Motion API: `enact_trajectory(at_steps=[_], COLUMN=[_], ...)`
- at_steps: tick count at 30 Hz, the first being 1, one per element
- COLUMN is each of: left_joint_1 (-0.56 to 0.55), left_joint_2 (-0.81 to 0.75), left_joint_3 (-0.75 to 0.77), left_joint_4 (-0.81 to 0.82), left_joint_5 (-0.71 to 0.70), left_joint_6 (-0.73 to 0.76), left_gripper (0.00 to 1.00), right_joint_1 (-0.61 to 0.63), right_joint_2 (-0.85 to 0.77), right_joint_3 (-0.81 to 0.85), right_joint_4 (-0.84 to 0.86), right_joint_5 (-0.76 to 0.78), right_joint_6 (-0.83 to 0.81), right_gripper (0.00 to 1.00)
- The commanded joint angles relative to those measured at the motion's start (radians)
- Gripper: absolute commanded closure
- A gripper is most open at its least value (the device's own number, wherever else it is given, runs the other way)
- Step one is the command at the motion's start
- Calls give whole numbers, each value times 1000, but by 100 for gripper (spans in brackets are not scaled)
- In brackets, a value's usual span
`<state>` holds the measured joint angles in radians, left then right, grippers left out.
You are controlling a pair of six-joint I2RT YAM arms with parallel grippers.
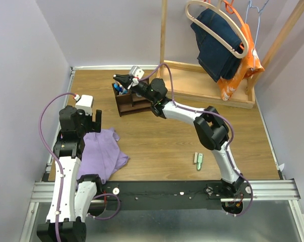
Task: Sort the stationery into containers
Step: Place the pen in the storage box.
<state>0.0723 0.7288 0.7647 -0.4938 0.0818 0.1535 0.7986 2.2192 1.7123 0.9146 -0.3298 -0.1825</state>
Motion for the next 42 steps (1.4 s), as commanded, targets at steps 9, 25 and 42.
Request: enact_trajectory(at_steps=[9,25,42], left_joint_1=[34,44,46], left_joint_2=[34,50,44], left_joint_3=[8,7,10], left_joint_4=[83,90,92], left_joint_5=[26,56,70], left_joint_6=[-23,-32,-55], left_gripper=[1,1,1], right_joint_1=[13,11,13], right_joint_2=[77,149,149], right_joint_3=[30,107,116], right_joint_4=[-11,-215,-333], right_joint_5=[12,40,124], right_joint_6=[-78,-48,-86], right_gripper=[99,99,86])
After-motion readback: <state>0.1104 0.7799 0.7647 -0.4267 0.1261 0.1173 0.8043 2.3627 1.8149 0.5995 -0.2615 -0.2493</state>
